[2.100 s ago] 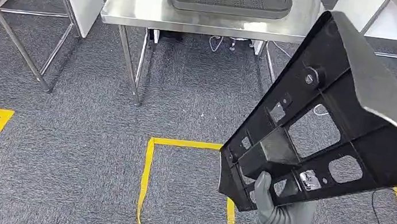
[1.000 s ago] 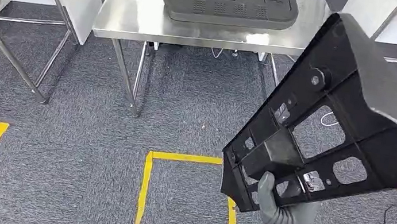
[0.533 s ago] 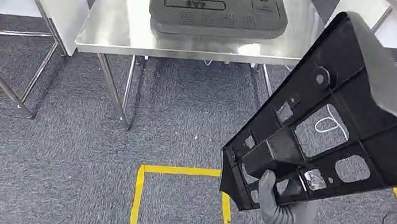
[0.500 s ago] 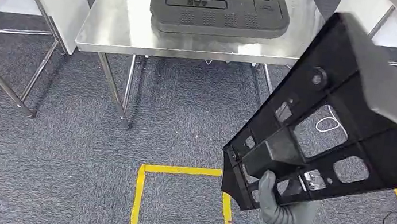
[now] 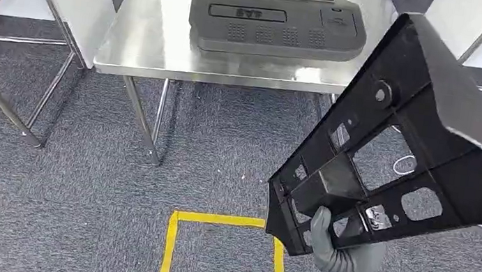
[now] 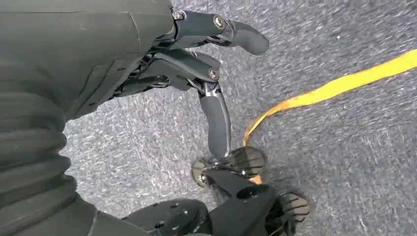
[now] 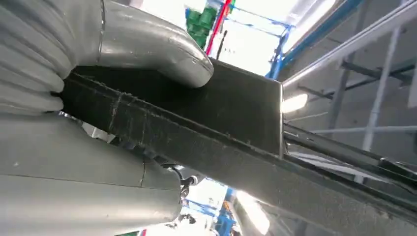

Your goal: Take the parts from the cabinet and place them on the table.

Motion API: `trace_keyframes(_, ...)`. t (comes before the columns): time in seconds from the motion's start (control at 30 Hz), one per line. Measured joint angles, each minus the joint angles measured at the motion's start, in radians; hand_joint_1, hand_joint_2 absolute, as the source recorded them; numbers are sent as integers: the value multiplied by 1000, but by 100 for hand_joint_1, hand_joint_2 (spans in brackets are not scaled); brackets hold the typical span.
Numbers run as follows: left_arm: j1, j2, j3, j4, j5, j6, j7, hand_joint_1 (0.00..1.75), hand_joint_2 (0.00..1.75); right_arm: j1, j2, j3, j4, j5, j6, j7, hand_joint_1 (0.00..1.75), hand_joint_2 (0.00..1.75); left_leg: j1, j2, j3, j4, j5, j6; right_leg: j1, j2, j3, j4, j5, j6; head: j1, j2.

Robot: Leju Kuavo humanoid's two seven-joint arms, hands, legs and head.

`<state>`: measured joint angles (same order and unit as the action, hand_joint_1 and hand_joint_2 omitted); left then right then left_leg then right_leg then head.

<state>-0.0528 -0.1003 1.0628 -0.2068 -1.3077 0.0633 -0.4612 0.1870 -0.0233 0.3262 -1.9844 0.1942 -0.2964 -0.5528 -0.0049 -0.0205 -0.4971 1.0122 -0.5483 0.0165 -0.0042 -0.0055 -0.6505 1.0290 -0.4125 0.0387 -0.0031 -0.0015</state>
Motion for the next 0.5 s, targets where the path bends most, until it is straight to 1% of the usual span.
trace_keyframes(0.03, 0, 0, 0, 0, 0, 0, 0, 0, 175, -1, -1, 0, 0, 0, 0, 0, 175, 175, -1, 1, 9, 14, 5, -2, -5, 0, 5, -3, 5, -10, 4, 0)
trace_keyframes(0.07, -2, 0, 0, 0, 0, 0, 0, 0, 175, 0, 0, -1, 0, 0, 0, 0, 175, 175, 2, 3, 8, 31, 5, -4, -10, 5, 19, -4, 1, -17, 0, 0)
trace_keyframes(0.1, -2, 0, 0, 0, 0, 0, 0, 0, 175, 0, 1, -1, 0, 0, 0, 0, 175, 175, 2, 9, -17, 75, 12, -10, -11, 3, 31, -5, -6, -26, 2, 0)
trace_keyframes(0.13, -2, 0, 0, 0, 0, 0, 0, 0, 175, -1, 2, -1, 0, 0, 0, 0, 175, 175, 3, 13, -47, 130, 9, -13, -10, 3, 40, -5, -13, -36, -1, 0)
trace_keyframes(0.17, -3, 0, 0, 0, 0, 0, 0, 0, 175, -1, 2, -2, 0, 0, 0, 0, 175, 175, 5, 15, -97, 202, -13, -17, -9, 4, 49, -5, -22, -42, -1, 0)
trace_keyframes(0.2, -3, -1, 0, 0, 0, 0, 0, 0, 175, -1, 2, -2, 0, 0, 0, 0, 175, 175, 6, 15, -141, 260, -50, -19, -7, 4, 56, -5, -29, -45, -1, 0)
trace_keyframes(0.23, -1, -2, -1, 0, 0, 0, 0, 0, 175, 1, 2, -2, 1, 0, 0, 0, 175, 175, 8, 15, -181, 302, -90, -21, -6, 6, 66, -5, -39, -46, -2, 0)
trace_keyframes(0.27, 0, -2, -1, 0, 0, 0, 0, 0, 175, 3, 2, -2, 1, 0, 0, 0, 175, 175, 8, 15, -203, 306, -103, -21, -6, 9, 78, -5, -48, -45, -1, 0)
trace_keyframes(0.3, 0, -2, -1, 0, 0, 0, 0, 0, 175, 4, 2, -1, 1, 0, 0, 0, 175, 175, 8, 15, -206, 280, -89, -21, -6, 11, 92, -5, -57, -44, -3, 0)
trace_keyframes(0.33, 0, -1, -1, 0, 0, 0, 0, 0, 175, 5, 2, -2, 1, 0, 0, 0, 175, 175, 8, 15, -194, 221, -49, -19, -7, 13, 108, -5, -68, -42, -1, 0)
trace_keyframes(0.37, 0, -1, -1, 0, 0, 0, 0, 0, 175, 4, 2, -2, 1, 0, 0, 0, 175, 175, 8, 16, -170, 141, 14, -16, -7, 13, 125, -5, -79, -39, -2, 0)
trace_keyframes(0.4, 0, -1, -1, 0, 0, 0, 0, 0, 175, 5, 2, -2, 1, 0, 0, 0, 175, 175, 8, 17, -149, 66, 85, -11, -7, 12, 132, -7, -90, -35, -2, 0)
trace_keyframes(0.43, 4, 0, -1, 0, 0, 0, 0, 0, 175, 3, 2, -2, 2, 0, 0, 0, 175, 175, 2, 17, -151, 57, 107, -8, -2, 14, 152, -3, -98, -28, 0, 0)
trace_keyframes(0.47, 2, 0, -1, 0, 0, 0, 1, 0, 175, 4, 2, -2, 2, 0, 0, 0, 175, 175, 0, 18, -146, 48, 98, -1, 0, 14, 147, -6, -106, -20, -1, 0)
trace_keyframes(0.5, 0, -1, -1, 0, 0, 0, 1, 0, 175, 4, 2, -2, 1, 0, 0, 0, 175, 175, -2, 18, -135, 45, 108, 6, 0, 15, 141, -12, -108, -13, 0, 0)
